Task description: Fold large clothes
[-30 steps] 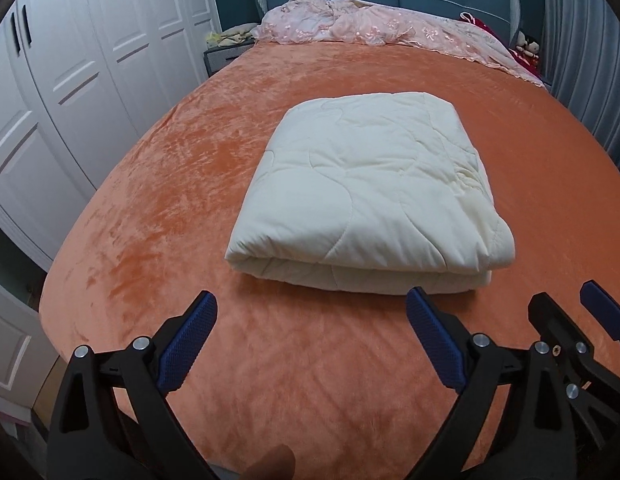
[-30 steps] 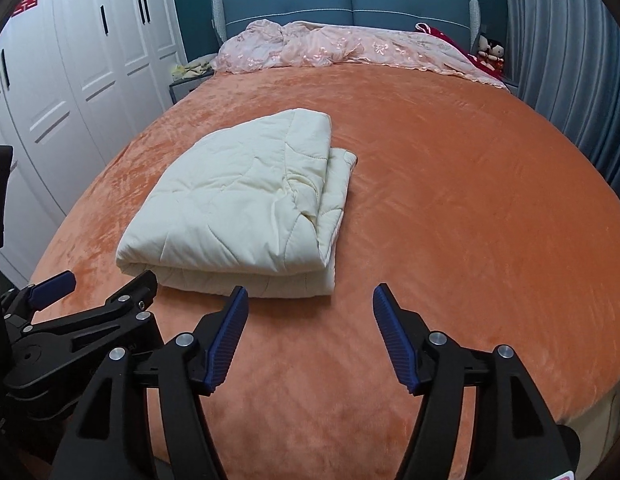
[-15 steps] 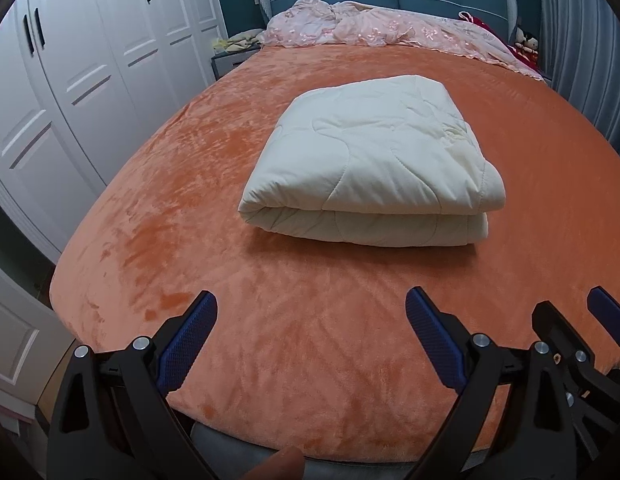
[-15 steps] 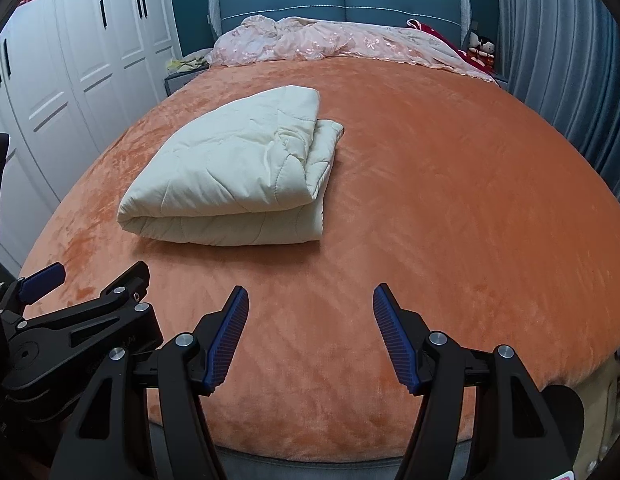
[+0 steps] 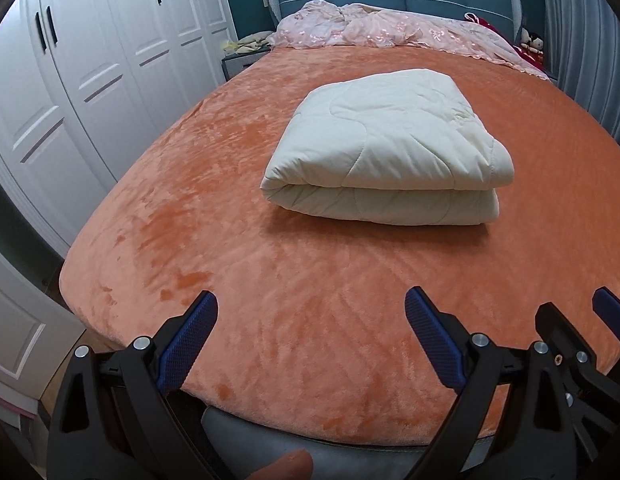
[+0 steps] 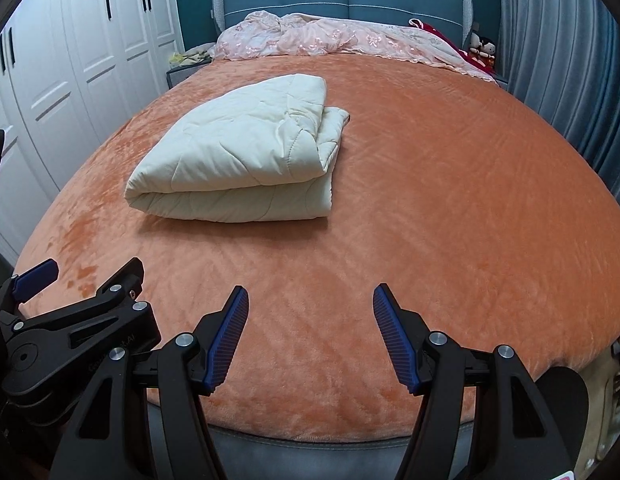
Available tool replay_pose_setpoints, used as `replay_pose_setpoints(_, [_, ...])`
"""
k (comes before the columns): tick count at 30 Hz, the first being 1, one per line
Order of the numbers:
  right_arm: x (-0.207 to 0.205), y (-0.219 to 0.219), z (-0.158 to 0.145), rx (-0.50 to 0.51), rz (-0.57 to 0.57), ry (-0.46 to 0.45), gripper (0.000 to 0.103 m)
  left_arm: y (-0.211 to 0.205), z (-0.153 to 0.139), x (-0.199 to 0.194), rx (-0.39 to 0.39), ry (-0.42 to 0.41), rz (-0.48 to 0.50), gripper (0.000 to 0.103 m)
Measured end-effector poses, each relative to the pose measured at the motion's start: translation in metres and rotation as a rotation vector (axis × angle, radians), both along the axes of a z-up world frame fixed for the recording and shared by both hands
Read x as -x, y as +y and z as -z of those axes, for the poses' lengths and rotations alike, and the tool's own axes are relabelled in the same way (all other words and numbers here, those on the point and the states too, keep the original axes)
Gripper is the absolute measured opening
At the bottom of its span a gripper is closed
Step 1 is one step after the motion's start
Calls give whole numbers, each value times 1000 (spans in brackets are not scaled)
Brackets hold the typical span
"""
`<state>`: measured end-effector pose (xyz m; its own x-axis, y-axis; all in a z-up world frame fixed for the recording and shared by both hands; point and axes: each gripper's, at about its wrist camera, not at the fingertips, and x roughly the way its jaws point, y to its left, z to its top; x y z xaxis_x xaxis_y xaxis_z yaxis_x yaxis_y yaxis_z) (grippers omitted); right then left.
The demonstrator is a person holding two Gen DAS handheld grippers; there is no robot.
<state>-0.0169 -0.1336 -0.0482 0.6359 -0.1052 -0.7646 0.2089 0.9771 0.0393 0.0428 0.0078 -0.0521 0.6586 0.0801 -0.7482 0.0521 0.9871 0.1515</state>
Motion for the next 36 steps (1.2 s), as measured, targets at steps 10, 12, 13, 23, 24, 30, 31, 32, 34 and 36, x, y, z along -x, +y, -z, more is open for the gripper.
replay_pose_setpoints(10, [3, 4, -1, -2, 4, -6, 63, 3, -2, 4, 2, -10, -5, 92])
replay_pose_setpoints(12, [4, 5, -1, -2, 4, -8, 63, 4, -2, 4, 0, -12, -7, 92])
replay_pose_setpoints(13, [4, 5, -2, -2, 4, -8, 63, 4, -3, 4, 1, -14, -7, 92])
replay_pose_setpoints(23, [5, 5, -2, -7, 6, -7, 63, 5, -4, 6, -1, -14, -9, 92])
replay_pose_setpoints(24, [5, 5, -2, -7, 6, -7, 63, 5, -4, 5, -1, -14, -10, 92])
replay_pose_setpoints(30, [6, 9, -2, -13, 11, -9, 63, 5, -4, 8, -3, -21, -11, 91])
replay_pose_setpoints(31, [7, 10, -2, -14, 14, -9, 63, 5, -5, 9, -4, -21, -12, 91])
replay_pose_setpoints(32, [7, 11, -2, -13, 13, -9, 63, 5, -4, 9, -5, -21, -12, 91])
replay_pose_setpoints(34, [8, 12, -2, -12, 14, -11, 63, 5, -4, 10, -6, -23, -13, 91])
replay_pose_setpoints(36, [8, 13, -2, -13, 15, -11, 63, 5, -4, 11, -5, -25, -14, 91])
